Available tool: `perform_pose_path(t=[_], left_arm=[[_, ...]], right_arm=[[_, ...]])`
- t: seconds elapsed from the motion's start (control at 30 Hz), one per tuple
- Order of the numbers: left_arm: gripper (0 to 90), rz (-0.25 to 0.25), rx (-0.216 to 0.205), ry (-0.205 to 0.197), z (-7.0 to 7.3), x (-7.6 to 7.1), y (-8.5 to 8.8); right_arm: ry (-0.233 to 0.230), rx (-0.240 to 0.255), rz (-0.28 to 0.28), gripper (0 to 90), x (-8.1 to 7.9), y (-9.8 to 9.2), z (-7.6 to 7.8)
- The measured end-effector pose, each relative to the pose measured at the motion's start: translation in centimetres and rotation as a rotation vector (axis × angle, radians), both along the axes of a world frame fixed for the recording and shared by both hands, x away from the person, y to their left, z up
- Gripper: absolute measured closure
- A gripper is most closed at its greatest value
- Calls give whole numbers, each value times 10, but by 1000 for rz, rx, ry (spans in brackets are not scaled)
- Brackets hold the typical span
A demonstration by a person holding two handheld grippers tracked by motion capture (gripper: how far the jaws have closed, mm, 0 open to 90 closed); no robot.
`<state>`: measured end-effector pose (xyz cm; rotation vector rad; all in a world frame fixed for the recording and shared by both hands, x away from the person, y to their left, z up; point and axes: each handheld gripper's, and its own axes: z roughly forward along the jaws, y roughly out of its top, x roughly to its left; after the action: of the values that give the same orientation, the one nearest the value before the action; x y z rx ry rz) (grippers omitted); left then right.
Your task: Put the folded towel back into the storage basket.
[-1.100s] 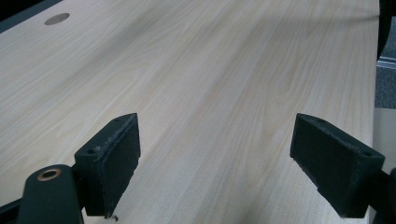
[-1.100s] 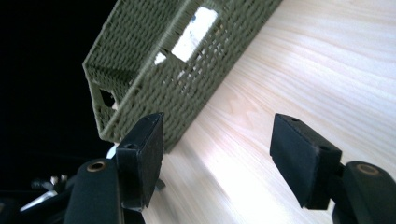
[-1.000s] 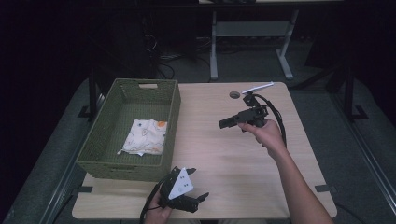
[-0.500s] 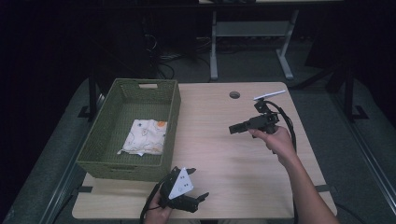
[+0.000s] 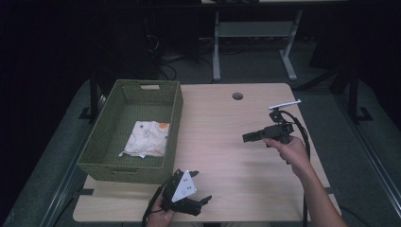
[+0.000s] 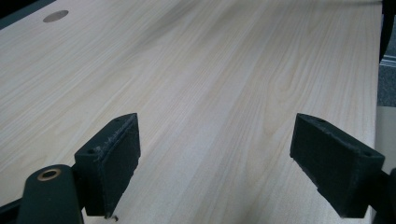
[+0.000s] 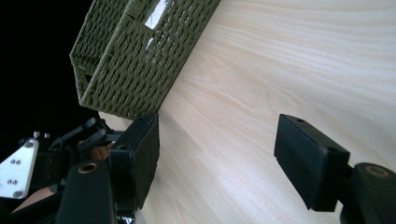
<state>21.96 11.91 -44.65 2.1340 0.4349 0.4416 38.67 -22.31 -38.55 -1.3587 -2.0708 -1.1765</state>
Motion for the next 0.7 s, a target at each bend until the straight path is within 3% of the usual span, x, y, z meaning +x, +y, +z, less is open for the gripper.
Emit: perform_pose_path(t=[0.7], left_arm=[[161, 7, 8, 5, 0, 1, 1]], right_arm=[[30, 24, -38, 293, -30, -41, -26]])
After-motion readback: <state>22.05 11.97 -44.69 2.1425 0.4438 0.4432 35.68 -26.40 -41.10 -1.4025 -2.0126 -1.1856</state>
